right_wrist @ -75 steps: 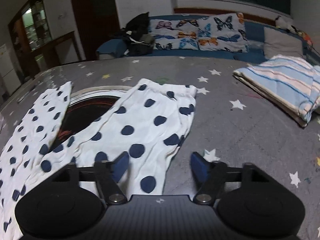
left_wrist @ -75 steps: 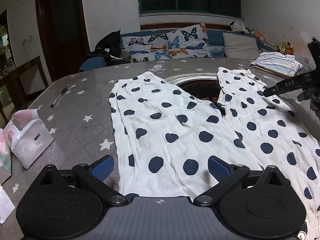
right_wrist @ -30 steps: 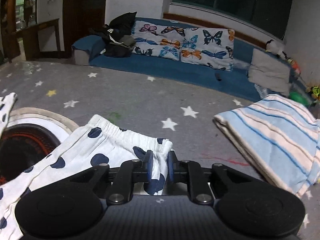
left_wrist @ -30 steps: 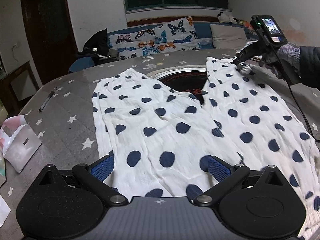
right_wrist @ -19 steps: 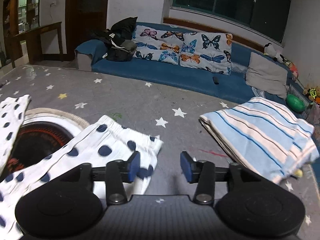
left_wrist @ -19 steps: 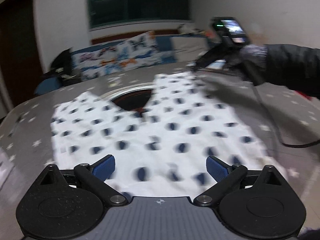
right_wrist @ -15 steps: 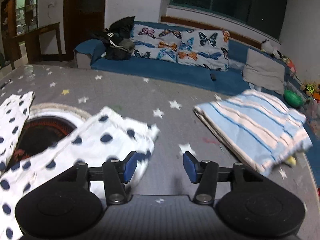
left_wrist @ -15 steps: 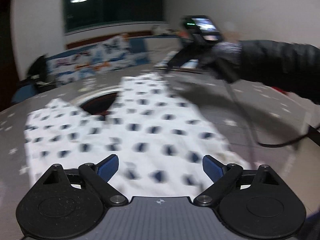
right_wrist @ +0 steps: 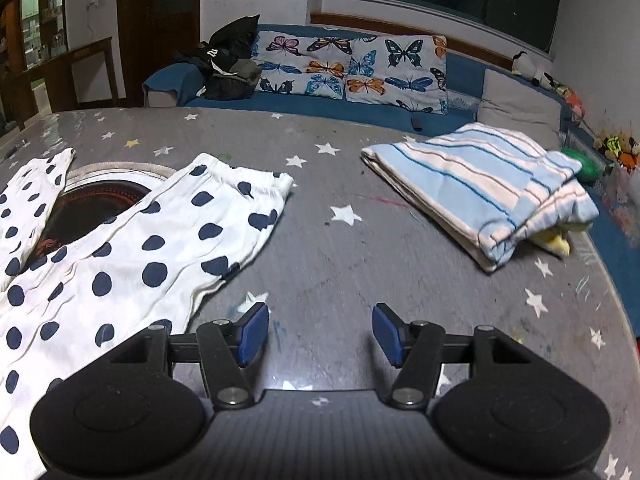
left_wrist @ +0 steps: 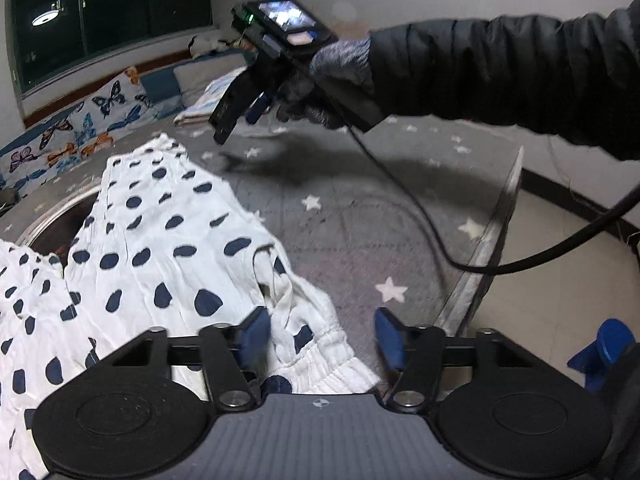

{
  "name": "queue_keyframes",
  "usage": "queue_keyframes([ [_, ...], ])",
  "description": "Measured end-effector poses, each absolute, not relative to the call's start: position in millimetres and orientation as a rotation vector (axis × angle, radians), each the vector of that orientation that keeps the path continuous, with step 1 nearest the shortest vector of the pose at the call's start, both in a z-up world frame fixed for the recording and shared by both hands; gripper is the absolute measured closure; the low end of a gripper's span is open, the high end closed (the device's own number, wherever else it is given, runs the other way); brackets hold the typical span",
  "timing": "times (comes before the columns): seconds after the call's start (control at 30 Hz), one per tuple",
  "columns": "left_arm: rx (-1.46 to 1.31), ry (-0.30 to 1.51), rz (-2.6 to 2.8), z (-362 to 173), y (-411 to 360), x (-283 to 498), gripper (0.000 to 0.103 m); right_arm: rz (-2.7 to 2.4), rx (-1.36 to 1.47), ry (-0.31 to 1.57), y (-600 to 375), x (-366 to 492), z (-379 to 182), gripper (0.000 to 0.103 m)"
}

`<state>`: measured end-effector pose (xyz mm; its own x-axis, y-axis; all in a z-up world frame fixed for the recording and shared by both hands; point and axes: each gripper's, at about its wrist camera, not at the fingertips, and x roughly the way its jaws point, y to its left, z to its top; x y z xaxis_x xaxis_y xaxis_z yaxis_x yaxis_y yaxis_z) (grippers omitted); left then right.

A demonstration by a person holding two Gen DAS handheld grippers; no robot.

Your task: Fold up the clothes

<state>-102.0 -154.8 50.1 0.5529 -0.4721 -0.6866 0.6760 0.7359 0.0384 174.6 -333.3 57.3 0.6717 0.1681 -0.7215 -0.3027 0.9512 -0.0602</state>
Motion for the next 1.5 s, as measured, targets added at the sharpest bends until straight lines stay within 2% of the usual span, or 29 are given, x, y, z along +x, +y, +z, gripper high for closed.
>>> queue_keyframes([
  [0.07, 0.31, 0.712, -0.681, 47.1, -153.7, -99.2, 0.064, 0.271, -0.161, 0.795, -335.5, 175.7, 55.7, 0.044],
  [0.1, 0.296, 0.716, -0.683, 47.0, -152.0, -97.1, 0.073, 0.273, -0.151, 0.794, -336.4, 176.8, 55.4, 0.044],
  [0.2, 0.247, 0.73, -0.691, 48.2, -145.5, -91.3, 0.086, 0.287, -0.098, 0.796, -337.2, 183.0, 54.3, 0.046],
  [0.27, 0.187, 0.736, -0.699, 52.4, -137.1, -87.3, 0.088, 0.293, -0.071, 0.795, -334.8, 189.4, 53.3, 0.047],
  [0.53, -0.065, 0.746, -0.695, 71.8, -97.3, -74.3, 0.09, 0.319, 0.045, 0.799, -317.1, 230.2, 45.2, 0.057],
  [0.87, -0.238, 0.739, -0.664, 81.4, -66.6, -67.3, 0.09, 0.322, 0.013, 0.791, -280.5, 279.3, 37.5, 0.062],
  [1.13, -0.279, 0.724, -0.65, 82.3, -54.9, -71.0, 0.091, 0.277, -0.008, 0.789, -271.8, 287.8, 40.5, 0.095],
  [1.5, -0.357, 0.629, -0.566, 98.2, -11.5, -107.3, 0.092, 0.283, -0.019, 0.72, -239.0, 279.6, 105.0, 0.097],
])
